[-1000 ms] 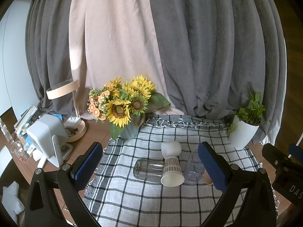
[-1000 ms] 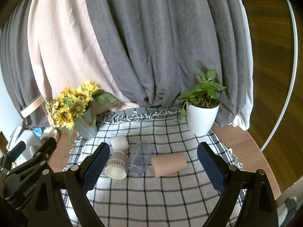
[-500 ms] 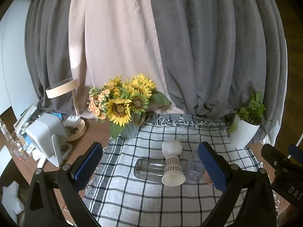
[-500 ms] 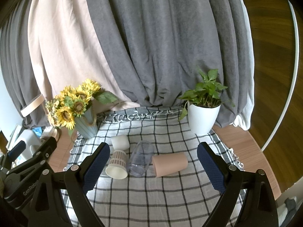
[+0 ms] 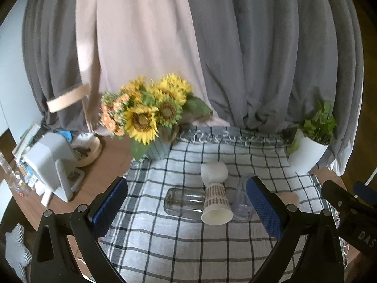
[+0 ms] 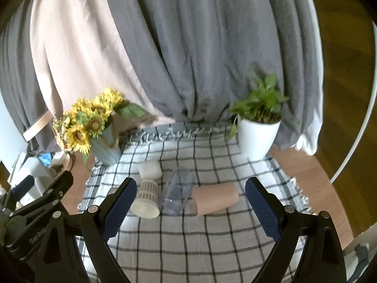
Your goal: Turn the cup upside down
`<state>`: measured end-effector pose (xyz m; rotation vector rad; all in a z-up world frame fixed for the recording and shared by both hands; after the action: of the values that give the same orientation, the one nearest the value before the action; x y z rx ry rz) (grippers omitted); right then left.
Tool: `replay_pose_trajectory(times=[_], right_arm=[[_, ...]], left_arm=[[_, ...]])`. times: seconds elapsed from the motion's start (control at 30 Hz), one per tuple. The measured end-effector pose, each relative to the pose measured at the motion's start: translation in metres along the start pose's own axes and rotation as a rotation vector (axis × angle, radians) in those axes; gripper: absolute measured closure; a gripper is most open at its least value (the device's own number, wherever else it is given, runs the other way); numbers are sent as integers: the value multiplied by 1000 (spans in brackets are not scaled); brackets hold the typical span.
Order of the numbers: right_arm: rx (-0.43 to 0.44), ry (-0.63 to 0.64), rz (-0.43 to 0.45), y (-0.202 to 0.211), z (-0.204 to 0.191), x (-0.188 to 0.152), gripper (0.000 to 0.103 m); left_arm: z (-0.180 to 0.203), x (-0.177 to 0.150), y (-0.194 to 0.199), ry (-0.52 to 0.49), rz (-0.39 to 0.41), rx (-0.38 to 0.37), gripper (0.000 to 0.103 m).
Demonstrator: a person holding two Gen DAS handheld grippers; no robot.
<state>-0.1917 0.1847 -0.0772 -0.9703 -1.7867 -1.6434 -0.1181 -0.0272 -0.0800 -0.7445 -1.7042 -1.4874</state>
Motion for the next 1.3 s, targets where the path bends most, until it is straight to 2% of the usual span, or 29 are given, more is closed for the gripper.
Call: replay_pose_trajectory(times=[0.17,0.3,0.57,0.8,1.07,1.3], right_arm=[[44,-42,-123,-43,-1,-9,9],[57,-47,-211,-82,-6,-13,9],[90,-58,-404,-166,-16,-18,10],[95,-92,-589,-227,-16,-39,10],[69,-92,-710,-268,-18,-62,11],[61,-27,-785,-289,-33,-85,14]], left_arm=[[3,-3,-40,7,-81,-15,0],[0,-5,-75,8,-136,37,0],[-8,-12,-138,-3,-233,90,0],[-12,-22,-179,-16,-302,121,0],[-13,-30,-208,-28,-358,142,0],[-18,-35,-221,-30,-381,165,0]])
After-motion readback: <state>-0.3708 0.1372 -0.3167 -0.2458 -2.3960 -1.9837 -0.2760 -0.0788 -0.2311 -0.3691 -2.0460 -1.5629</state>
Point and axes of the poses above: each gripper's, at about its wrist camera, not at the fingertips, and y roughly against the way its jaws point, z to its right, x to its top, the point moved 9 cm from there along -y, roughly the way its jaws point, and after that the axes turned 3 degrees about z, right-handed, at the moved point
